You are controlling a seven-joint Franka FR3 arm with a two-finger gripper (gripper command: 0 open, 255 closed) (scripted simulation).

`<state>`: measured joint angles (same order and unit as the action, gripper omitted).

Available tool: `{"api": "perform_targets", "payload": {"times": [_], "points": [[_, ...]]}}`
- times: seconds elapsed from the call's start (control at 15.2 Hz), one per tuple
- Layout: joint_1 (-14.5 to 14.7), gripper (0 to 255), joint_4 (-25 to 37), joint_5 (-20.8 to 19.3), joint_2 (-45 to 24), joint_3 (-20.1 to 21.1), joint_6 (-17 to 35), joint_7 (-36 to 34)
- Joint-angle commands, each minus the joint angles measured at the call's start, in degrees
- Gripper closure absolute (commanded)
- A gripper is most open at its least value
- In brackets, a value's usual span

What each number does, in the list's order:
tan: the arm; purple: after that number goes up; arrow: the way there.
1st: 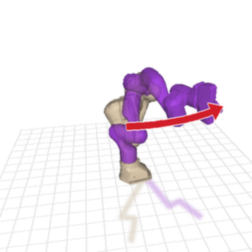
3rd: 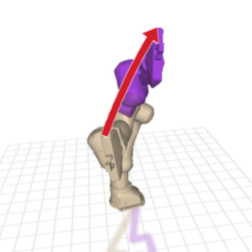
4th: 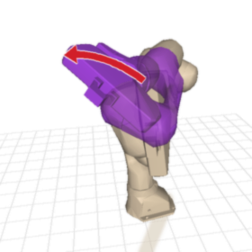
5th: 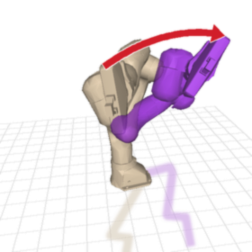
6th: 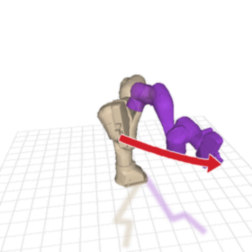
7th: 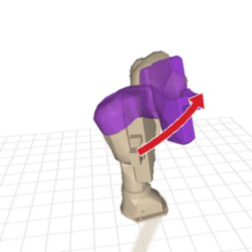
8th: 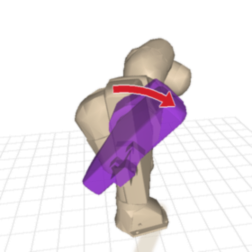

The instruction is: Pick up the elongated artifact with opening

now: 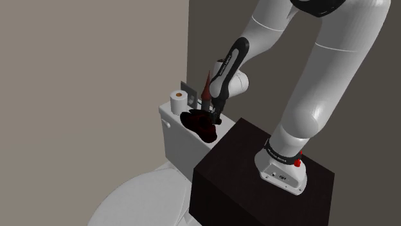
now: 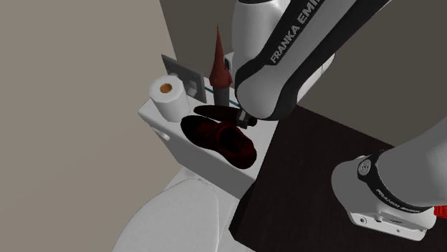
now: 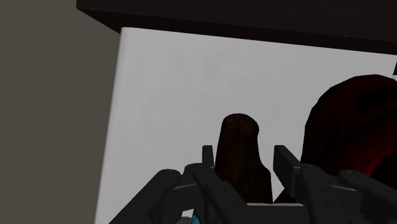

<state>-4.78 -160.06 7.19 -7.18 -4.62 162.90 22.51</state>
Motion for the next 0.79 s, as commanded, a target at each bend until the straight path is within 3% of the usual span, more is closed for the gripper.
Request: {"api": "perform_targets", "payload": {"times": [0.0, 0.26, 0.73], "points": [[0.04, 255, 0.00, 0.00, -0.06, 0.06, 0.01, 0.00], [0.01, 255, -0.11, 0.03, 0.01, 0.05, 0.05, 0.06], [0.23, 255, -0.97, -3.78, 7.98, -1.12, -6.97, -2.79]]}}
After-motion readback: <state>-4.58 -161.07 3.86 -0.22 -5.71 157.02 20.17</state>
